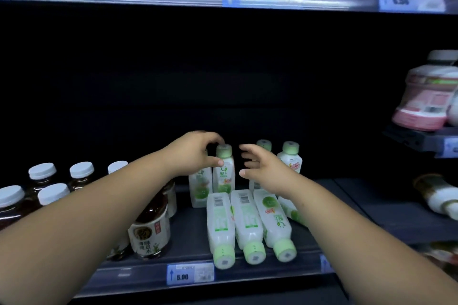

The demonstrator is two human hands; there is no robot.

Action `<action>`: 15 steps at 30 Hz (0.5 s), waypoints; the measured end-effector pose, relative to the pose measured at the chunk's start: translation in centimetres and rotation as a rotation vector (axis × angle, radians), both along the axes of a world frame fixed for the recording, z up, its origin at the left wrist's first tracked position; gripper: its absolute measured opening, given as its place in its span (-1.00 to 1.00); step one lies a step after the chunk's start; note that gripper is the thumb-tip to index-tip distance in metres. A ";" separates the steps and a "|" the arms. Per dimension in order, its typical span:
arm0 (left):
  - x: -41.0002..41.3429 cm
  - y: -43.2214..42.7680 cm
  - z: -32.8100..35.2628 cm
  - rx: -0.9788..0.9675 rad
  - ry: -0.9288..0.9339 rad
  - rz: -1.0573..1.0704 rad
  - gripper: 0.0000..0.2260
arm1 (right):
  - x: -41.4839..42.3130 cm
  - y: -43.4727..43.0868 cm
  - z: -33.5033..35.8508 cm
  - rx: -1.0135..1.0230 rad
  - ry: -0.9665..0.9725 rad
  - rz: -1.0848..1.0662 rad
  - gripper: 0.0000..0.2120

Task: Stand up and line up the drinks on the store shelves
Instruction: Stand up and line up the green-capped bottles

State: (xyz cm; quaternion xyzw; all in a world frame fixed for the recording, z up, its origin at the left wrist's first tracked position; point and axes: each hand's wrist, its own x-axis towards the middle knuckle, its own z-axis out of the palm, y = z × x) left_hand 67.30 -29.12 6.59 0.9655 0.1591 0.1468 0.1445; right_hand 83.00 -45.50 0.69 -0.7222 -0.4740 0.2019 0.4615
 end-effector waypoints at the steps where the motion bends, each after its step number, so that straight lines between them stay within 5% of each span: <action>1: -0.3 -0.8 -0.2 0.027 -0.012 -0.009 -0.51 | -0.1 -0.6 -0.2 0.008 -0.005 0.008 -0.37; 10: -3.8 -6.5 -6.5 -0.062 -0.085 0.022 -0.50 | -1.5 -4.9 -3.3 0.015 -0.066 0.082 -0.45; 15: -5.8 -8.9 -11.4 -0.187 -0.240 0.140 -0.50 | -4.5 -8.1 -5.3 0.091 -0.113 -0.075 -0.57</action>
